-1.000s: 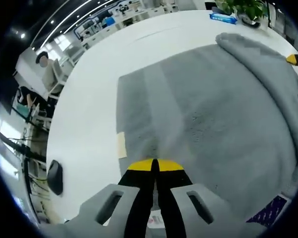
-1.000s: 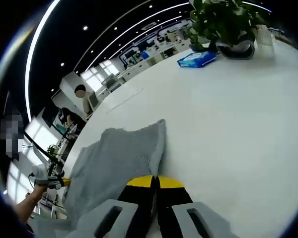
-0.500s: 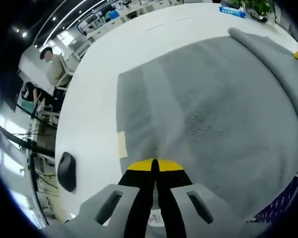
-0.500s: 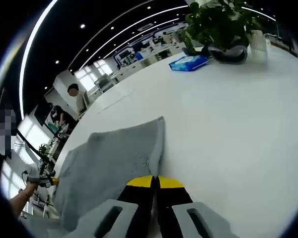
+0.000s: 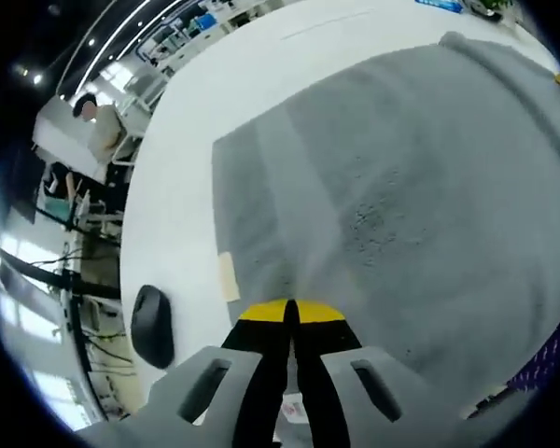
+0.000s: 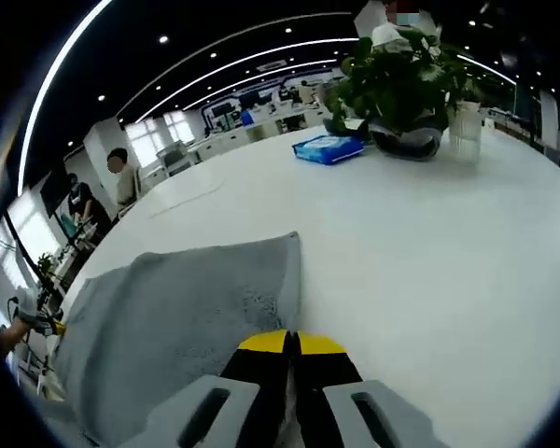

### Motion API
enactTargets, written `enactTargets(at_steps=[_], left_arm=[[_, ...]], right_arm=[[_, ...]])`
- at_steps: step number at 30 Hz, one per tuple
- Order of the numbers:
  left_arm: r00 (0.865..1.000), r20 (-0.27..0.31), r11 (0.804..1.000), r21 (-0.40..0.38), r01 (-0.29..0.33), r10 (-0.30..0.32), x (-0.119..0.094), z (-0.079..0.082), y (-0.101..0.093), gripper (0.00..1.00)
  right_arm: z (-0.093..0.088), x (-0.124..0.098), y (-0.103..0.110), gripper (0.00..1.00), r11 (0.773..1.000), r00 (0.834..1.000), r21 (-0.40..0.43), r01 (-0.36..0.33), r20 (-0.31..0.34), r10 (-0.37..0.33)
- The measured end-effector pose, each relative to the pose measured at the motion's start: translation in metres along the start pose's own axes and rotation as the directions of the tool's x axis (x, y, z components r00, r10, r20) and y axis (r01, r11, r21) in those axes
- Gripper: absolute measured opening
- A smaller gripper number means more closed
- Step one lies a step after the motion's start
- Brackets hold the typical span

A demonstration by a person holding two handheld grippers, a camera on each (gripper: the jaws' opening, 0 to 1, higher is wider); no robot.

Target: Open the folded towel by lifting each exposed corner and separating the folded layers until the towel lies flat within the target outline without major curled edges

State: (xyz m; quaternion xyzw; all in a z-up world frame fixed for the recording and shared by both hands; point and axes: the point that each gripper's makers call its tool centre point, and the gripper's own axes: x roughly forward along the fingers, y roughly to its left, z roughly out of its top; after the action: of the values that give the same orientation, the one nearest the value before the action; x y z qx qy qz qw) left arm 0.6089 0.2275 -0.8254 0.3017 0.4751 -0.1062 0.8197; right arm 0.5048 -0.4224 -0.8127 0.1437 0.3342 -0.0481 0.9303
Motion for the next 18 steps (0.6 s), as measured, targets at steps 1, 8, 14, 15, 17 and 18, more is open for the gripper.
enactTargets(at_steps=[1,8,14,15,17,18], left_arm=[[1.0,0.002,1.0,-0.006,0.001,-0.001,0.0,0.001,0.001,0.0],[1.0,0.014,1.0,-0.01,-0.005,0.005,0.004,0.01,0.001,0.0],[1.0,0.019,0.999,0.032,0.003,-0.004,0.013,0.027,0.003,0.0],[1.0,0.021,0.999,0.034,0.002,-0.003,0.014,0.03,0.003,0.0],[1.0,0.028,0.999,0.036,0.004,-0.005,0.017,0.038,0.004,0.0],[0.999,0.031,0.999,0.036,0.007,-0.008,0.019,0.041,0.004,0.0]], right_arm=[[-0.001,0.003,-0.008,0.0,1.0,1.0,0.021,0.009,-0.017,-0.009],[-0.005,0.023,-0.016,0.0,1.0,0.997,0.007,-0.011,-0.075,0.012],[0.007,0.034,-0.023,0.0,0.999,0.997,-0.042,-0.004,-0.074,0.001],[0.009,0.036,-0.024,0.0,0.998,0.997,-0.068,-0.002,-0.076,-0.003],[0.014,0.041,-0.027,0.0,0.996,0.997,-0.088,-0.002,-0.072,-0.004],[0.016,0.043,-0.028,0.0,0.996,0.997,-0.091,-0.003,-0.072,-0.004]])
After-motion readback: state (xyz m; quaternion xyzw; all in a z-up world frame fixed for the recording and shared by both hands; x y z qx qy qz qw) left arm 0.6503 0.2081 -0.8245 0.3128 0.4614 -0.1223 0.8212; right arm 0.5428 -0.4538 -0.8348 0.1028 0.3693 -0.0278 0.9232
